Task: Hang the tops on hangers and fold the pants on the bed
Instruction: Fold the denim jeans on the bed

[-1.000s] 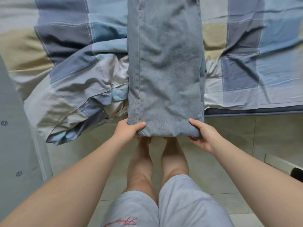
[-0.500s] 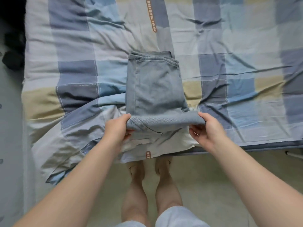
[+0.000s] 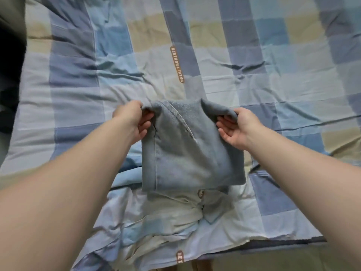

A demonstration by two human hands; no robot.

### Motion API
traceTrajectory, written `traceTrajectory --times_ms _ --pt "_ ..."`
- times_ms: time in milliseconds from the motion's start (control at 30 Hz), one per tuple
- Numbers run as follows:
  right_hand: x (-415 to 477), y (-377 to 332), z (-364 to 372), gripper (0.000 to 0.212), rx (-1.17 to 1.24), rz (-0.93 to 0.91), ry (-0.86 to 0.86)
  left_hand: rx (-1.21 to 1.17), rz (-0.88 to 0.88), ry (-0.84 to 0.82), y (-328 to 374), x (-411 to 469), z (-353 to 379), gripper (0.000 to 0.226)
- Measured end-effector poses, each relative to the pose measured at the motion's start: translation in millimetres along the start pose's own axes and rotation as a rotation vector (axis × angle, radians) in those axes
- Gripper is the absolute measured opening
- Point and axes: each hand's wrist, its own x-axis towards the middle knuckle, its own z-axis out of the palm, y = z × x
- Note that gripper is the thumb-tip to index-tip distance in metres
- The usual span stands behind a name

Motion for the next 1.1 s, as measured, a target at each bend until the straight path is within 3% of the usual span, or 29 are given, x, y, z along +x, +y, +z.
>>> traceTrajectory --times_ms 133,200,267,367,567,700,833,900,1000,1100 --pt "58 11 26 0.021 -0.245 -0.105 -0.02 0.033 0.15 0.052 -9 61 36 0.023" --pt "85 40 30 0.024 -0.618 -0.348 -0.011 0.391 0.388 0.107 -47 88 49 0.037" --pt "106 80 24 0.041 -1.109 -0.601 -0.028 0.847 0.611 0.125 -98 99 51 0.058" --pt "127 127 15 0.056 -1.413 -0.822 0.053 1.084 0.794 0.224 -151 122 53 0.075" --pt "161 157 33 0.068 -1.45 -0.999 0.308 1.06 0.951 0.346 -167 171 61 0.076" --pt "148 145 30 0.066 -1.519 -0.923 0.258 1.095 0.891 0.319 -157 154 60 0.075" --pt "139 125 18 0.071 -1.444 -0.893 0.088 1.097 0.811 0.312 -145 133 57 0.079" --pt "136 122 0 0.084 -1.362 -0.81 0.097 1.059 0.762 0.339 -141 122 57 0.085" --pt "131 120 -27 0.111 -1.126 -0.54 0.161 0.908 0.654 0.345 -141 110 54 0.101" --pt "127 117 -37 0.115 -0.95 -0.461 0.069 0.827 0.535 0.293 -140 104 45 0.108"
